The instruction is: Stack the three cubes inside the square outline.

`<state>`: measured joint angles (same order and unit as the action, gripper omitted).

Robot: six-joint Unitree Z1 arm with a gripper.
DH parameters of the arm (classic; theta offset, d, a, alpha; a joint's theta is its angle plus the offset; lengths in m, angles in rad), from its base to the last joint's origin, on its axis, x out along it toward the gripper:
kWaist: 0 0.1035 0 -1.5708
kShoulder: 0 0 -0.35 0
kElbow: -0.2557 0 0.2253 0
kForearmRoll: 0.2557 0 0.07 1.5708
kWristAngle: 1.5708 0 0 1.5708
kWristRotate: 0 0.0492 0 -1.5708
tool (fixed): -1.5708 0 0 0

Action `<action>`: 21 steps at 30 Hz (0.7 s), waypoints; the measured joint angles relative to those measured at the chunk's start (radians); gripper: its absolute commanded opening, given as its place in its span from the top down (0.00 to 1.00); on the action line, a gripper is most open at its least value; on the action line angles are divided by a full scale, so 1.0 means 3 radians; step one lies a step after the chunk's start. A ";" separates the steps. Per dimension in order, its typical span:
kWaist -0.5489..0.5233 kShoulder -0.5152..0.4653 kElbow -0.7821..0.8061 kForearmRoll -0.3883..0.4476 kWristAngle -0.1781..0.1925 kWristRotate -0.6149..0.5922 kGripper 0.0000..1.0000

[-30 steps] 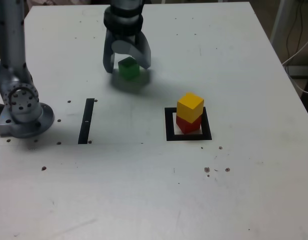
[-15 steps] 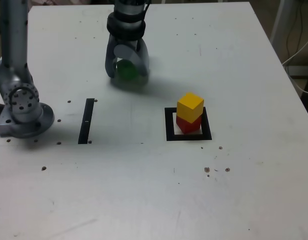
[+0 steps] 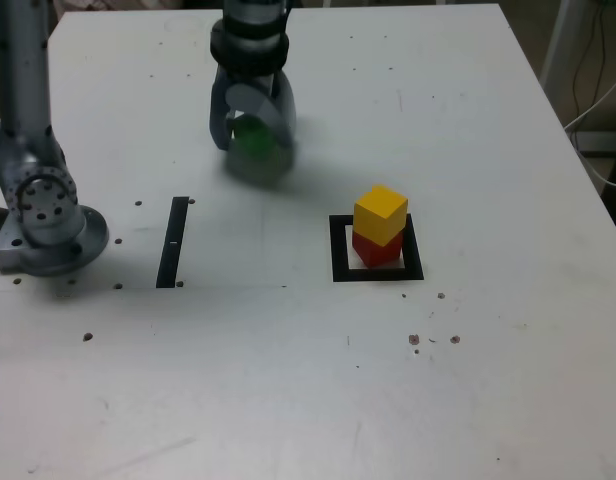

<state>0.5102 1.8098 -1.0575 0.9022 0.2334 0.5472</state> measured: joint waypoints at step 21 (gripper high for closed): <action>-0.1522 -0.0276 -0.1237 0.1497 -0.0287 -0.1539 0.54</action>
<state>0.0537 1.7270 -1.4286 1.3513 0.1472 0.0856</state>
